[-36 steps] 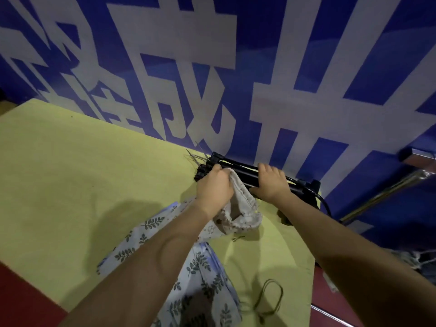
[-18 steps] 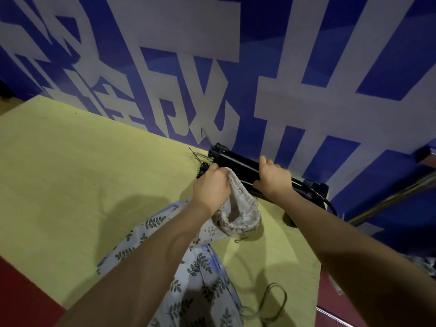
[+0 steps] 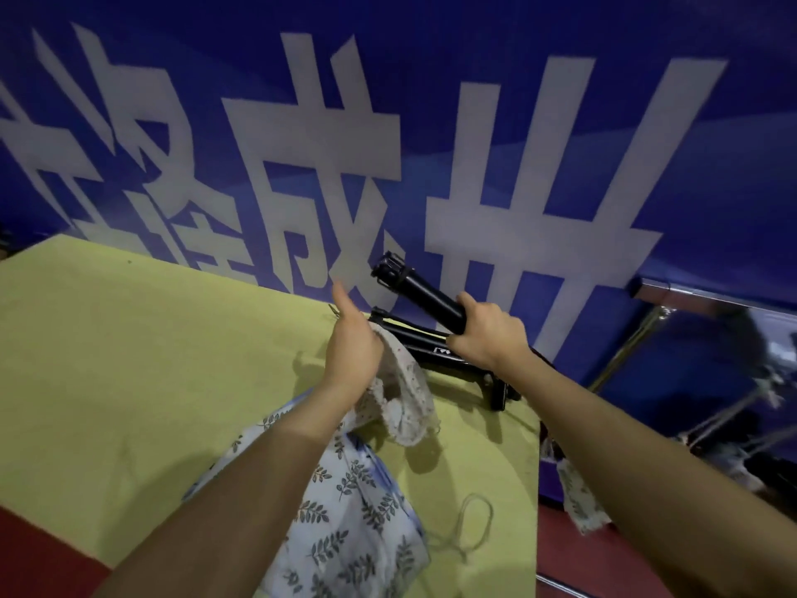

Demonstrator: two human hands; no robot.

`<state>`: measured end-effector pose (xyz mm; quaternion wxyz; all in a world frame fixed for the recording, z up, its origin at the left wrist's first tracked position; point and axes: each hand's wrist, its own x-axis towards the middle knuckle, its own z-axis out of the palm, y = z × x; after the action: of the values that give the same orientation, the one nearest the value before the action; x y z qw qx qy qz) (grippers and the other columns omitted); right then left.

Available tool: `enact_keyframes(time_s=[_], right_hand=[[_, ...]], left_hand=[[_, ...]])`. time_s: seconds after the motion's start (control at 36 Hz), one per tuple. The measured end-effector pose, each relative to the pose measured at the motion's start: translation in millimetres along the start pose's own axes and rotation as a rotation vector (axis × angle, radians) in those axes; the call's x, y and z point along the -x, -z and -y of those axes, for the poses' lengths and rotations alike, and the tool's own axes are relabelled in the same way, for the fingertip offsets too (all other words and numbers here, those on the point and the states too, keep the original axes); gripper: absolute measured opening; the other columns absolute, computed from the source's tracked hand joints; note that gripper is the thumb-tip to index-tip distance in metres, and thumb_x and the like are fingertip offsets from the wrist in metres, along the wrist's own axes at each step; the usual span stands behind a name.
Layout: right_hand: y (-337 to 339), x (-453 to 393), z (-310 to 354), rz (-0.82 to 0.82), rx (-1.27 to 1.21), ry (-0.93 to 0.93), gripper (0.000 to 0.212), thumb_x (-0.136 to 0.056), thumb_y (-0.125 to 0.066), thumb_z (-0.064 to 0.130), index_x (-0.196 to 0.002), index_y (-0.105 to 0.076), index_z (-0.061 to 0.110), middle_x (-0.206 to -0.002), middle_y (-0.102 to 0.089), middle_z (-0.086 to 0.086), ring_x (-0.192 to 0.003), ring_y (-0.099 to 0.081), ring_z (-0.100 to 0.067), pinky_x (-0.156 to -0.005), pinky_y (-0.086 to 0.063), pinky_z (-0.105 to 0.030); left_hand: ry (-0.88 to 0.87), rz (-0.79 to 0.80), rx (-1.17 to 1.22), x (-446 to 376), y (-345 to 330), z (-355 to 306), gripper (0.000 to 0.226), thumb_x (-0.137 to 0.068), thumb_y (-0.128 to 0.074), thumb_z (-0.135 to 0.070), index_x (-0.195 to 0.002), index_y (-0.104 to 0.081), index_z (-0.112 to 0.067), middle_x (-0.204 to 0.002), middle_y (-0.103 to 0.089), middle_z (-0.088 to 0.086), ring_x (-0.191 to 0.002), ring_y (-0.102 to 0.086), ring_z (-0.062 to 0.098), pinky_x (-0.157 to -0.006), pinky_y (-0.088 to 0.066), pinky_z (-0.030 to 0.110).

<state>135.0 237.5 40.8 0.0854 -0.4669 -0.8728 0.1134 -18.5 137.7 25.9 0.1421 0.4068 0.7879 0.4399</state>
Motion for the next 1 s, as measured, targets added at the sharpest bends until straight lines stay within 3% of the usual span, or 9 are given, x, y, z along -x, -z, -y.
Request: enact_keyframes(time_s=[0.11, 0.22, 0.36, 0.5, 0.64, 0.78, 0.86, 0.94, 1.0], right_hand=[[8, 32, 2, 0.004, -0.074, -0.017, 0.038, -0.081, -0.059, 0.032, -0.115, -0.047, 0.023, -0.094, -0.063, -0.004, -0.085, -0.059, -0.029, -0.067, -0.048, -0.035], [10, 52, 6, 0.006, -0.107, -0.008, 0.037, -0.08, -0.059, 0.031, -0.115, -0.048, 0.024, -0.086, -0.058, 0.001, -0.077, -0.053, -0.024, -0.066, -0.048, -0.033], [13, 66, 10, 0.016, -0.182, 0.018, 0.038, -0.08, -0.061, 0.025, -0.115, -0.045, 0.023, -0.089, -0.057, 0.003, -0.077, -0.053, -0.021, -0.068, -0.047, -0.035], [12, 73, 14, 0.001, -0.268, 0.049, 0.067, -0.08, -0.062, 0.02, -0.139, -0.031, 0.031, -0.124, -0.06, 0.003, -0.095, -0.06, -0.023, -0.07, -0.041, -0.029], [14, 70, 20, 0.011, -0.305, 0.108, 0.083, -0.081, -0.064, 0.022, -0.148, -0.016, 0.033, -0.138, -0.052, 0.003, -0.094, -0.058, -0.018, -0.062, -0.041, -0.024], [21, 62, 27, 0.078, -0.32, 0.198, 0.1, -0.076, -0.072, 0.023, -0.149, -0.005, 0.041, -0.138, -0.05, 0.002, -0.095, -0.056, -0.014, -0.073, -0.048, -0.027], [23, 58, 28, 0.155, -0.327, 0.236, 0.103, -0.074, -0.073, 0.02, -0.146, -0.003, 0.044, -0.135, -0.05, 0.0, -0.102, -0.058, -0.018, -0.084, -0.054, -0.036], [23, 58, 28, 0.177, -0.332, 0.232, 0.089, -0.076, -0.072, 0.014, -0.141, -0.015, 0.036, -0.133, -0.051, -0.001, -0.101, -0.055, -0.015, -0.085, -0.054, -0.036], [21, 59, 27, 0.171, -0.326, 0.236, 0.078, -0.078, -0.07, 0.014, -0.136, -0.021, 0.031, -0.134, -0.05, -0.003, -0.098, -0.055, -0.015, -0.083, -0.054, -0.035]], left_hand=[[-0.042, 0.059, -0.017, 9, 16, -7, 0.09, -0.088, -0.043, 0.008, -0.15, 0.008, -0.031, -0.069, -0.051, 0.007, -0.055, -0.048, 0.021, -0.05, -0.038, 0.032], [-0.171, 0.179, -0.076, 17, 28, -16, 0.09, -0.087, -0.042, 0.013, -0.147, -0.005, -0.042, -0.127, -0.048, 0.013, -0.068, -0.052, 0.02, -0.054, -0.04, 0.025], [-0.203, 0.232, -0.012, 22, 36, -18, 0.086, -0.084, -0.041, 0.014, -0.145, -0.017, -0.043, -0.132, -0.044, 0.01, -0.076, -0.053, 0.018, -0.054, -0.038, 0.019], [-0.143, 0.279, 0.09, 24, 45, -22, 0.081, -0.088, -0.038, 0.013, -0.147, -0.019, -0.038, -0.149, -0.038, -0.005, -0.1, -0.06, 0.039, -0.054, -0.047, 0.025], [-0.066, 0.296, 0.094, 21, 44, -27, 0.065, -0.089, -0.033, 0.01, -0.141, -0.038, -0.029, -0.134, -0.054, 0.004, -0.06, -0.054, 0.016, -0.045, -0.038, 0.021], [-0.069, 0.361, 0.006, 22, 39, -30, 0.053, -0.089, -0.033, 0.006, -0.131, -0.052, -0.021, -0.096, -0.064, 0.013, -0.06, -0.051, 0.018, -0.052, -0.039, 0.024], [-0.043, 0.381, -0.022, 19, 40, -29, 0.043, -0.091, -0.032, 0.006, -0.12, -0.054, -0.017, -0.062, -0.046, 0.005, -0.049, -0.042, 0.015, -0.041, -0.032, 0.018], [-0.049, 0.365, -0.083, 18, 43, -27, 0.035, -0.09, -0.033, 0.008, -0.115, -0.056, 0.001, -0.068, -0.048, 0.006, -0.055, -0.046, 0.016, -0.044, -0.035, 0.015], [-0.064, 0.308, -0.122, 19, 46, -28, 0.032, -0.092, -0.037, 0.006, -0.118, -0.054, 0.001, -0.105, -0.053, 0.012, -0.078, -0.055, 0.023, -0.065, -0.043, 0.017]])
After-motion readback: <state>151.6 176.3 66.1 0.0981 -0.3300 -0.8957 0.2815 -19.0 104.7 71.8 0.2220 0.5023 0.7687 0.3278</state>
